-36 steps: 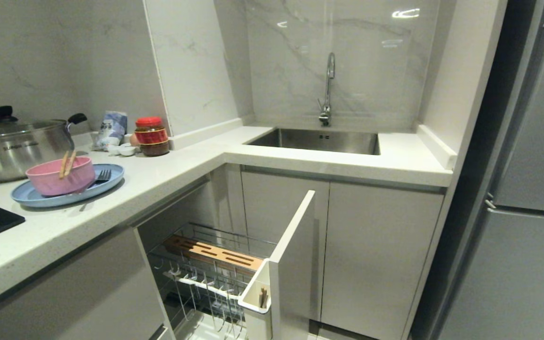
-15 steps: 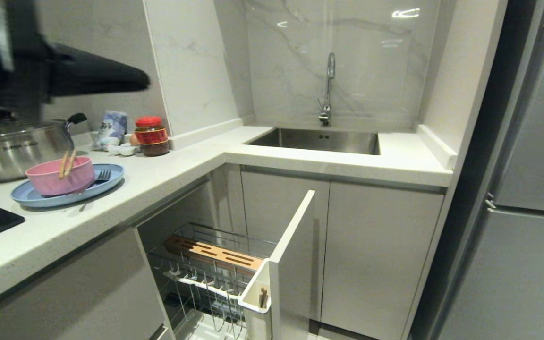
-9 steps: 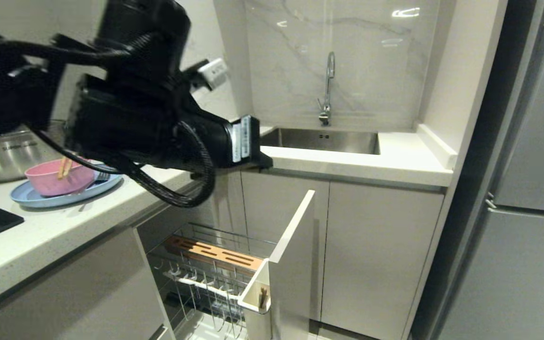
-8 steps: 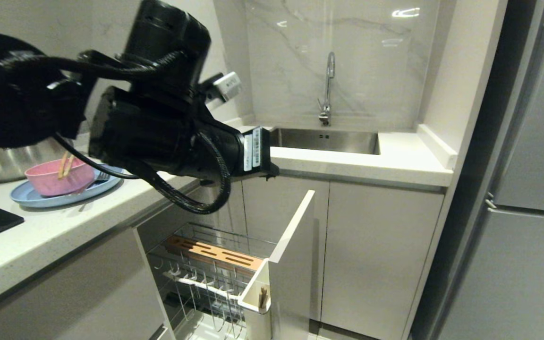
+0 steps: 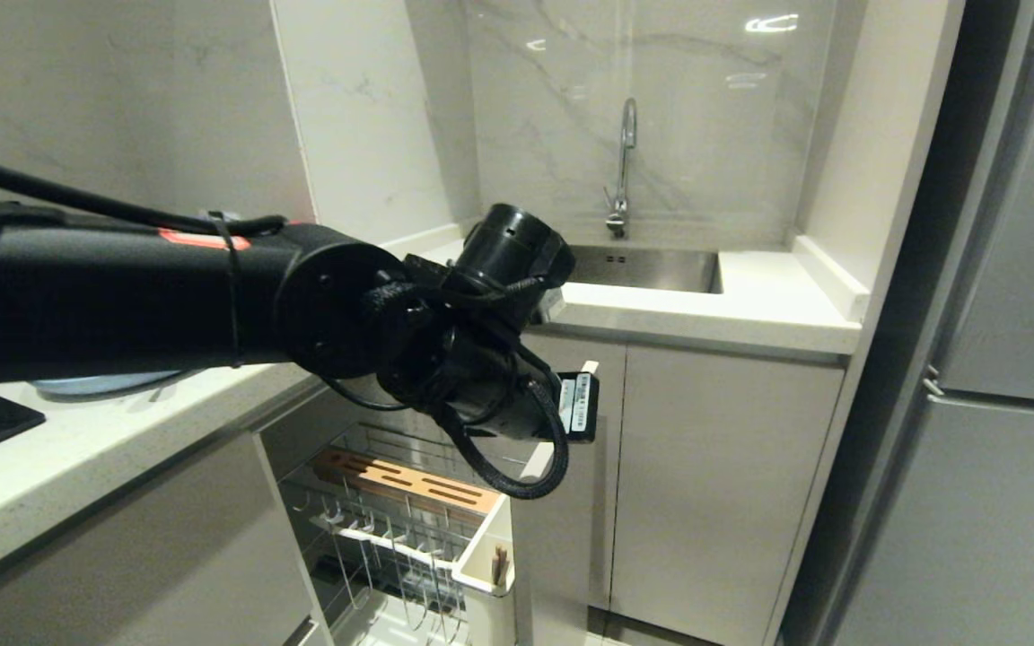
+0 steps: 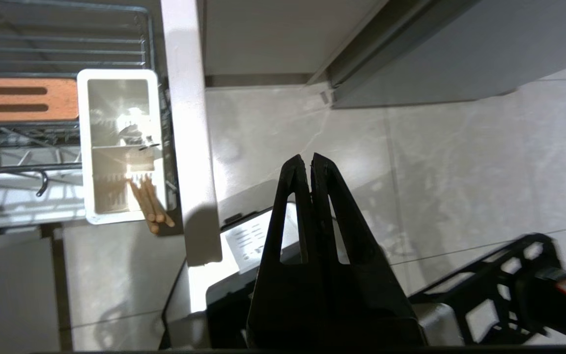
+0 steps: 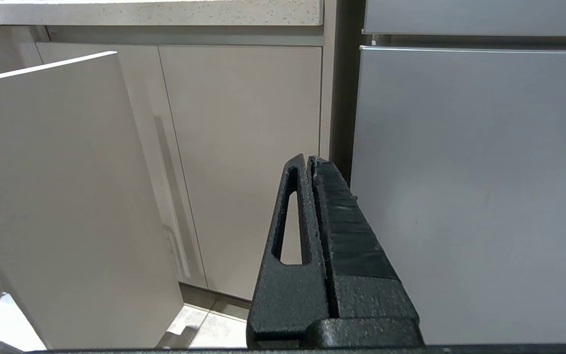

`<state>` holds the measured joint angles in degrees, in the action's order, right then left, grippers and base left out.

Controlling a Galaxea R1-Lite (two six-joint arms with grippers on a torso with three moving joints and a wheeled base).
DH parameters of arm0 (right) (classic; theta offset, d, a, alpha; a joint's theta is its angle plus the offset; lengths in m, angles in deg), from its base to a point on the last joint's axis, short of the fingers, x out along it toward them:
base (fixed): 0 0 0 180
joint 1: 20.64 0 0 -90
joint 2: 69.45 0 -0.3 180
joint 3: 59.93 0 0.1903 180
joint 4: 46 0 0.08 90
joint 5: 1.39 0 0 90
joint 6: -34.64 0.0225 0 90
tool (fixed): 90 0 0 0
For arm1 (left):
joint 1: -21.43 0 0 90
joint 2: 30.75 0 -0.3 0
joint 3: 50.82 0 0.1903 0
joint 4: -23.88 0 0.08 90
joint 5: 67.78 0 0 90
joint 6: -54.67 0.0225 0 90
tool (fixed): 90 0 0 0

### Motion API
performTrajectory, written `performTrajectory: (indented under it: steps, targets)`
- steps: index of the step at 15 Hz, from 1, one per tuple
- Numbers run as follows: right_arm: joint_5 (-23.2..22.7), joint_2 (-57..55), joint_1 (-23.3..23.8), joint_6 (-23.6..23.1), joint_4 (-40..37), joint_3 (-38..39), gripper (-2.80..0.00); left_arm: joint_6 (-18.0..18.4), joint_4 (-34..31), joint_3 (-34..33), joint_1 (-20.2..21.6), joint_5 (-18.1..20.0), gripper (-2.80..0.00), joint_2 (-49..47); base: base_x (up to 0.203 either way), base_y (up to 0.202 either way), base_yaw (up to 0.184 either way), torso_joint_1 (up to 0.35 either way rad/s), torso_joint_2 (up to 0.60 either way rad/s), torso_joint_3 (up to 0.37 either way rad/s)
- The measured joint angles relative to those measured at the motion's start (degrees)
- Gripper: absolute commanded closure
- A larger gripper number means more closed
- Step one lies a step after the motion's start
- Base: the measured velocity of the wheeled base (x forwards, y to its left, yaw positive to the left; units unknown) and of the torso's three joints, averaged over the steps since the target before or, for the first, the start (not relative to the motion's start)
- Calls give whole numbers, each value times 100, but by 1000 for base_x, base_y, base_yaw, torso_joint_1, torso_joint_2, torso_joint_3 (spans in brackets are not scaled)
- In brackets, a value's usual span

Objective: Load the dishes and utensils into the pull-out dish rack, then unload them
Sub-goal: Close the cupboard

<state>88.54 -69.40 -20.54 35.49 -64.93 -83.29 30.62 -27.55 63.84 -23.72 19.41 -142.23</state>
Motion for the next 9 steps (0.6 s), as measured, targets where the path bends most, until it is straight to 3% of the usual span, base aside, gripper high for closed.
performTrajectory:
  steps: [9]
  targets:
    - [0,0,0,2,0,0,0,121,1,74,60,-239,0,-802,0,0,0,0,0,0]
